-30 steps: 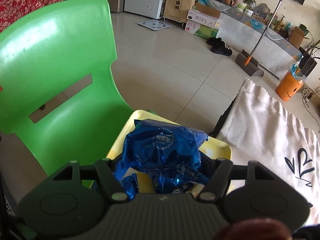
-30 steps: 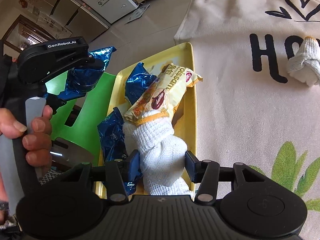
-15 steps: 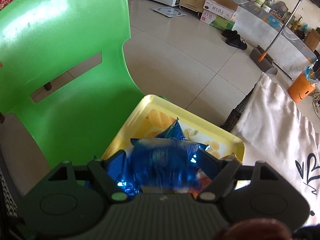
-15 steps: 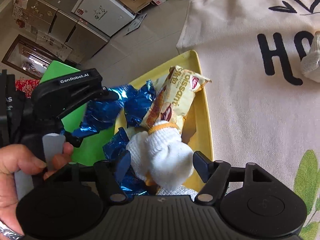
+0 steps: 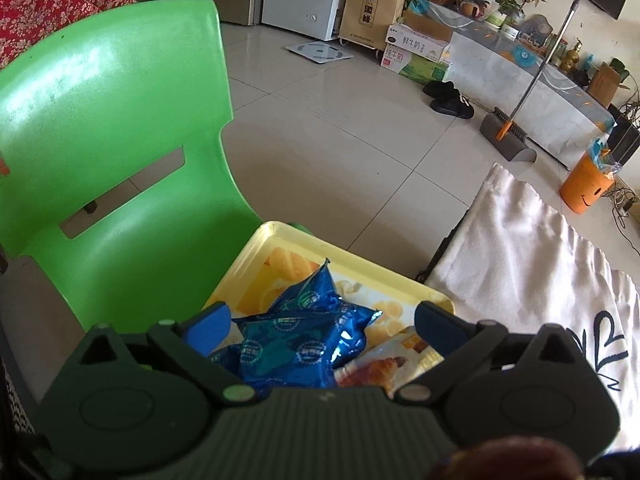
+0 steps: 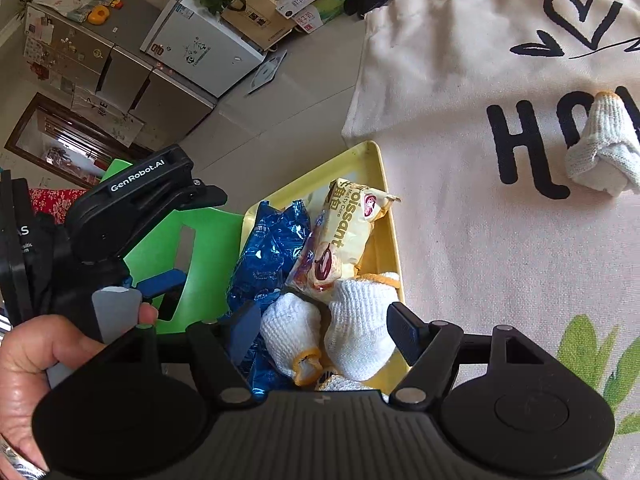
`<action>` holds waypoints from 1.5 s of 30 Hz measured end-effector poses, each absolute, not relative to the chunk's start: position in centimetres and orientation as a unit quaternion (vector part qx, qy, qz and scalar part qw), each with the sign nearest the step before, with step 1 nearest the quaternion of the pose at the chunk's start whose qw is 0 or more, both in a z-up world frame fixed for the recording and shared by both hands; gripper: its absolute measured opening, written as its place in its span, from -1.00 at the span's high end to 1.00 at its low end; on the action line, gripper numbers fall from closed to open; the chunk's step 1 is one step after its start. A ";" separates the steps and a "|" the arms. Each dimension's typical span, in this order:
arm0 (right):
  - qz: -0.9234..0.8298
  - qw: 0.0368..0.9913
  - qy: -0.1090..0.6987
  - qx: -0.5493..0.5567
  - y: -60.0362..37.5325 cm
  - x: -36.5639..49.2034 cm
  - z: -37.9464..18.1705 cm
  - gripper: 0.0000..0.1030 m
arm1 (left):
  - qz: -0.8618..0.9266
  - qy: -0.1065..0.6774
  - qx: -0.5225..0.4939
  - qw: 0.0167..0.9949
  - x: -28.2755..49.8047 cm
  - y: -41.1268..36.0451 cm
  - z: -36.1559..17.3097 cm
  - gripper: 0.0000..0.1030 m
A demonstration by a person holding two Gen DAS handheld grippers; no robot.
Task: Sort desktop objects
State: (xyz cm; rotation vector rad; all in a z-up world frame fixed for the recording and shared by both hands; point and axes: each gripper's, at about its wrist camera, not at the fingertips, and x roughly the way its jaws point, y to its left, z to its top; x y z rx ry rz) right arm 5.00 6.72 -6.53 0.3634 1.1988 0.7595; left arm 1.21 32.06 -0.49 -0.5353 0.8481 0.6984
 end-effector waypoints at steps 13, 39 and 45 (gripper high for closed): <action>0.300 0.768 0.541 0.164 2.5 6.4 -5.2 -0.46 | 0.288 0.397 -0.238 0.838 2.5 28.4 0.2 -0.99; 0.075 0.845 0.488 0.204 -14.4 10.2 -2.0 -0.55 | 0.133 0.446 -0.155 0.872 5.7 14.9 -0.6 -0.99; 0.024 0.837 0.494 0.232 -18.4 10.2 -2.3 -0.55 | 0.087 0.459 -0.143 0.872 6.4 11.6 -0.9 -0.99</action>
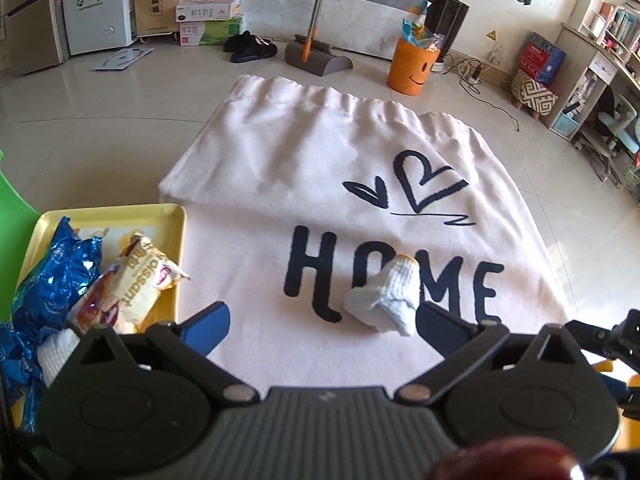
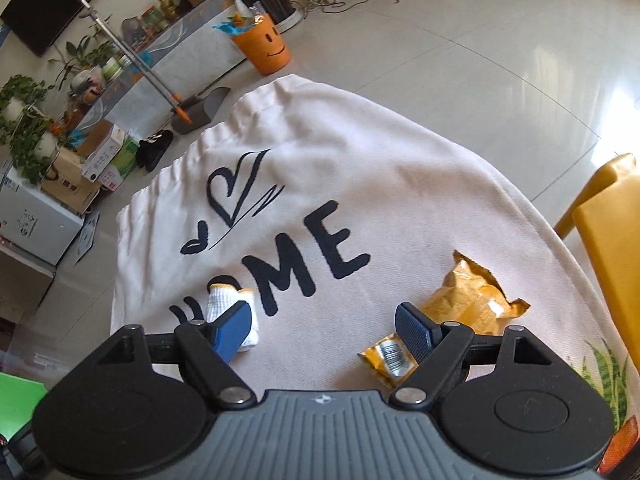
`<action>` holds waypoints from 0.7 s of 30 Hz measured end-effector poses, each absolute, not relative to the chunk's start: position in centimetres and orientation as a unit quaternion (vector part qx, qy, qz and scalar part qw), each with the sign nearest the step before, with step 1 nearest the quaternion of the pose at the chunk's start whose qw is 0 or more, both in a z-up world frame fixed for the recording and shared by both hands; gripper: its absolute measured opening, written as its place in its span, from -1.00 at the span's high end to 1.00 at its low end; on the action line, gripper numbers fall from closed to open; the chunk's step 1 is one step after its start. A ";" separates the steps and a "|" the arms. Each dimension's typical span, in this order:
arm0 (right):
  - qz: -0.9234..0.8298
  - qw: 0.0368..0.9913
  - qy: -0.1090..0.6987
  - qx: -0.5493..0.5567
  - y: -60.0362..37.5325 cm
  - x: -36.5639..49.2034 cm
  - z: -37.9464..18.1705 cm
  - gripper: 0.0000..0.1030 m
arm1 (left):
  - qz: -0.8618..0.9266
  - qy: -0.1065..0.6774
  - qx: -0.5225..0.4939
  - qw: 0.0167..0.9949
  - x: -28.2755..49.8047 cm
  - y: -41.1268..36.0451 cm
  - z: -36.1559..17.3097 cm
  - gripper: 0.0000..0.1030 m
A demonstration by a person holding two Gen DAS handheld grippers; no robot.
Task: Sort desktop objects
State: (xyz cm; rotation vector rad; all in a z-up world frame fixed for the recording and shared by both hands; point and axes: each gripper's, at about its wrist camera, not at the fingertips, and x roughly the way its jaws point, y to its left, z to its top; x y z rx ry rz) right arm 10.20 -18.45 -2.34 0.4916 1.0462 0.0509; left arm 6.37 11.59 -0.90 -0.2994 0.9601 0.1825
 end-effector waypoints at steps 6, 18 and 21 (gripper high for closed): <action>-0.007 0.834 0.506 0.220 -22.0 11.3 -2.1 -0.56 | 0.049 0.475 -0.135 0.868 6.3 9.0 -1.3 -0.99; -0.086 0.831 0.506 0.212 -27.6 13.1 -4.7 -0.55 | 0.016 0.497 -0.106 0.861 5.6 5.6 -2.7 -0.99; -0.103 0.834 0.507 0.191 -28.0 13.5 -5.2 -0.55 | 0.006 0.502 -0.107 0.858 5.6 5.1 -2.9 -0.99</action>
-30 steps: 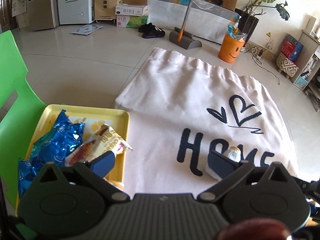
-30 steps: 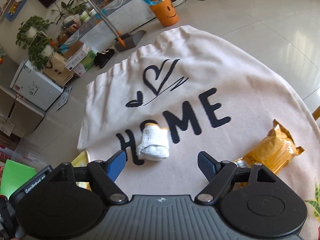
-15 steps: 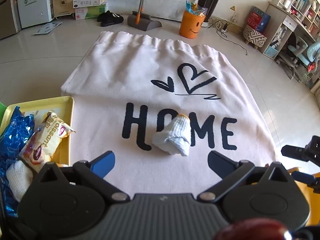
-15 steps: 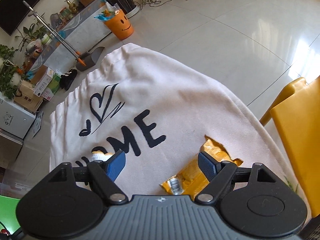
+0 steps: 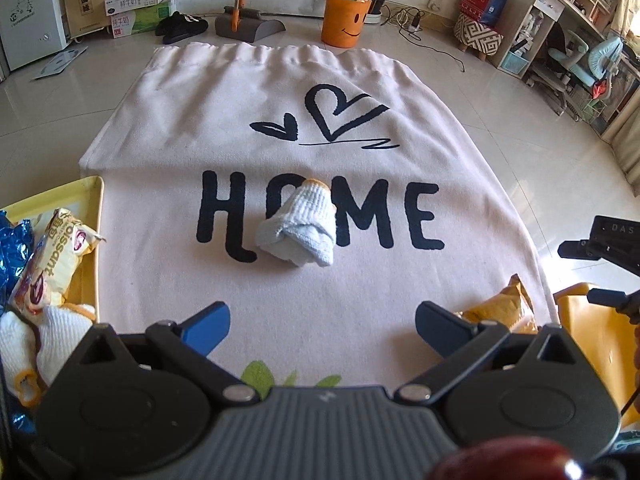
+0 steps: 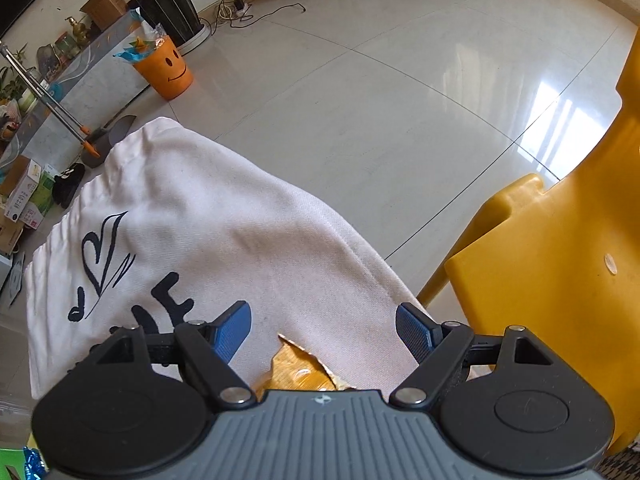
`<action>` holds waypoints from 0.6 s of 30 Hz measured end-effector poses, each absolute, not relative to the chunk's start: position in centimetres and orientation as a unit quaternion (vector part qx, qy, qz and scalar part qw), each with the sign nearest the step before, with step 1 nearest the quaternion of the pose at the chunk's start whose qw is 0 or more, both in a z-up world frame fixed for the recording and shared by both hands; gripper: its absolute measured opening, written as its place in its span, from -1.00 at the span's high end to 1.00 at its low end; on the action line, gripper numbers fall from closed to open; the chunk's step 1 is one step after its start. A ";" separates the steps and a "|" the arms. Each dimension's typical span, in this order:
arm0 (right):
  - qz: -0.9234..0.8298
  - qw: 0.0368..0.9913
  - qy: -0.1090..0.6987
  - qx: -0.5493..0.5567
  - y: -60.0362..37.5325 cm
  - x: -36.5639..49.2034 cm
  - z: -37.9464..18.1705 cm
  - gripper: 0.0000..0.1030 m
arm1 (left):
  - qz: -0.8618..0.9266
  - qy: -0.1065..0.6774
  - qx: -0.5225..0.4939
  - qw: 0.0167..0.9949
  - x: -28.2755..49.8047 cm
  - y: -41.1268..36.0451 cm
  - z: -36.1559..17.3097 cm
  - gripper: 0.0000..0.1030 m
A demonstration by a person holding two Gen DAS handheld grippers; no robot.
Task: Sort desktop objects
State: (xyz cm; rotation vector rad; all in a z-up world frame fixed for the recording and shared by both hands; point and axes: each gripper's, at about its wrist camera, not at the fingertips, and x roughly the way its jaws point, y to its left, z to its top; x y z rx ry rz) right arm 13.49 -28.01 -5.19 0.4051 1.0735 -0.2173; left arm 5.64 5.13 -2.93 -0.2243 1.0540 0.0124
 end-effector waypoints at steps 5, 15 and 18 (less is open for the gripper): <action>-0.121 0.817 0.540 0.159 -27.8 13.9 -7.1 -0.55 | 0.002 0.508 -0.096 0.856 5.9 4.3 -3.6 -0.99; -0.065 0.792 0.592 0.138 -24.5 13.7 -9.3 -0.56 | -0.003 0.520 -0.096 0.849 5.6 4.0 -4.3 -0.99; -0.038 0.791 0.594 0.142 -23.6 13.7 -9.2 -0.55 | -0.006 0.521 -0.101 0.848 5.6 4.1 -4.2 -0.99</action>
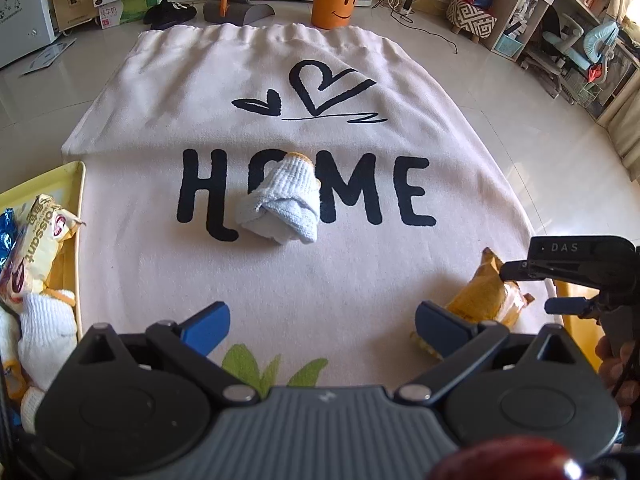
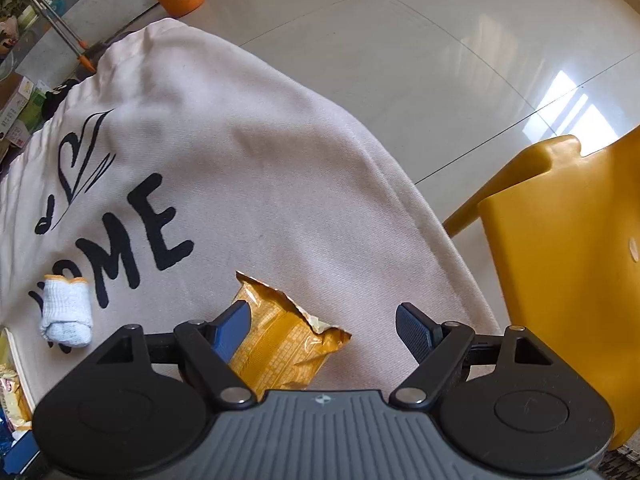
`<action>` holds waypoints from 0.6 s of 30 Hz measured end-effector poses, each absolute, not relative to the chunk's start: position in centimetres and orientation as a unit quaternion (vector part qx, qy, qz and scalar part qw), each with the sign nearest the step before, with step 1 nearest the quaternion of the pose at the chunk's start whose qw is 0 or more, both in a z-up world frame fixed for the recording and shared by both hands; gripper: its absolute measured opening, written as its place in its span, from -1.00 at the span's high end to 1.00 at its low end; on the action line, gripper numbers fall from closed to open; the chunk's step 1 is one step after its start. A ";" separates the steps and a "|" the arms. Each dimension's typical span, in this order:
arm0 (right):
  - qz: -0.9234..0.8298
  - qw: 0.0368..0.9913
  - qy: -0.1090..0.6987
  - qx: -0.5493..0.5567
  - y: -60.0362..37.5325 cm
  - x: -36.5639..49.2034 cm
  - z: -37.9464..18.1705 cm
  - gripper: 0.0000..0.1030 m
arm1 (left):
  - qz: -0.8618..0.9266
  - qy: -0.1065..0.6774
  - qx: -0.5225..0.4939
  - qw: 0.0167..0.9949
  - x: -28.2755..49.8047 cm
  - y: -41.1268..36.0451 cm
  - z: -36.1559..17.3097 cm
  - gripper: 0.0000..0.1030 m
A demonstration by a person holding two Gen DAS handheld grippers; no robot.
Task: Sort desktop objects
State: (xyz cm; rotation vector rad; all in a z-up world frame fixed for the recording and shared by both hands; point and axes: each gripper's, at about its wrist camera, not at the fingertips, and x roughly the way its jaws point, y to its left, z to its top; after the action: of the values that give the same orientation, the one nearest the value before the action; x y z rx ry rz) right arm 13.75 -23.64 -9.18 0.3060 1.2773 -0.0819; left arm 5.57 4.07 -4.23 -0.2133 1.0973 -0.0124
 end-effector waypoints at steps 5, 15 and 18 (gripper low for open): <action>0.011 0.782 0.605 0.151 -21.5 13.6 -9.1 -0.56 | -0.002 0.523 -0.098 0.846 5.5 4.1 -4.5 -0.99; 0.095 0.766 0.606 0.191 -18.8 13.1 -9.1 -0.56 | 0.004 0.533 -0.101 0.840 5.4 4.2 -5.2 -0.99; 0.097 0.775 0.600 0.175 -18.5 13.1 -9.0 -0.56 | 0.003 0.533 -0.105 0.839 5.5 4.4 -5.2 -0.99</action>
State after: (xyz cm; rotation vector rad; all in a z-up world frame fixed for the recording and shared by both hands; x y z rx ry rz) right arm 13.09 -18.51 -8.96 0.3782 1.2986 0.2097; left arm 5.48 4.36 -5.15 -0.2210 1.1275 0.0072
